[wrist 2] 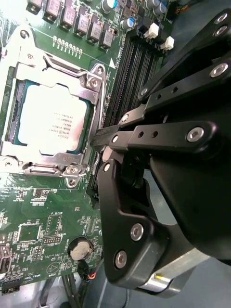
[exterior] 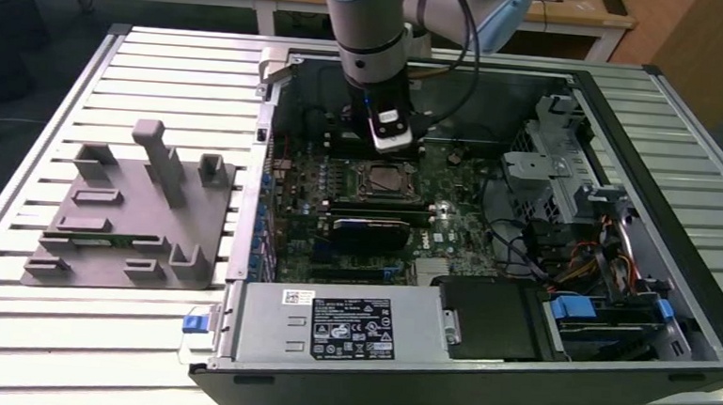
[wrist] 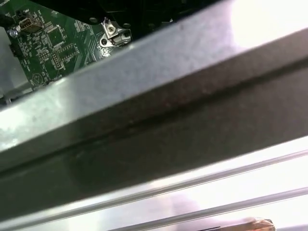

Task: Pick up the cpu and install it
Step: 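Install the first cpu locking lever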

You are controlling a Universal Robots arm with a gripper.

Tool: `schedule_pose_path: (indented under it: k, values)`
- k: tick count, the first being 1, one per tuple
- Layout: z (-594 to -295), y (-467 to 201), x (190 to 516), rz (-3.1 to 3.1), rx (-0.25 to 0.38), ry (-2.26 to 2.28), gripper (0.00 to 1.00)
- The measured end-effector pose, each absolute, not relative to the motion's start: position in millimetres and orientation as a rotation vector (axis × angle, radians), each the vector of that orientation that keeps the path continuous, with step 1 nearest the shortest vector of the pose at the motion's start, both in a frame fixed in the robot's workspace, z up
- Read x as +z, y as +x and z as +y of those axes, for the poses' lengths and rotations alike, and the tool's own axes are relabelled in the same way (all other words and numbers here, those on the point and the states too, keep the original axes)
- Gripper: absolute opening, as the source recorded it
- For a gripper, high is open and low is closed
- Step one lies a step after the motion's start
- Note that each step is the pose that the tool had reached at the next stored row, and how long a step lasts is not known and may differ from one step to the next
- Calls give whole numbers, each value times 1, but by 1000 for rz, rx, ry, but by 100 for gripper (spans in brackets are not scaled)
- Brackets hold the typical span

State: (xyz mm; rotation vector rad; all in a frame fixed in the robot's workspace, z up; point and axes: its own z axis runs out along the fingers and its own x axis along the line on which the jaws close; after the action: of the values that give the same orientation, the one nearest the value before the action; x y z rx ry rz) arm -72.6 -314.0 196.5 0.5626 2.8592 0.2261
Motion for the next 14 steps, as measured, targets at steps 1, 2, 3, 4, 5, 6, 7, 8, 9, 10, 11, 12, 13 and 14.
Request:
schedule_pose_path:
  k: [1,2,3,4,5,6,7,8,9,10,11,12,13,14]
  values:
    - [-314,-73,197,2858,226,567,11]
    - [-313,-73,196,2857,227,571,11]
    - [-313,-73,196,2856,227,574,11]
    - [-312,-73,196,2856,228,577,11]
    - [-311,-73,196,2855,228,579,11]
    - [-310,-73,196,2855,228,580,11]
    - [-310,-73,196,2855,228,581,11]
    - [-309,-73,196,2855,228,581,11]
    - [-309,-73,196,2855,228,581,11]
    - [-309,-73,196,2855,228,581,11]
    - [-309,-73,195,2855,225,581,11]
    - [-309,-73,195,2854,222,580,11]
    - [-309,-73,194,2854,220,580,11]
    - [-309,-73,194,2854,219,580,11]
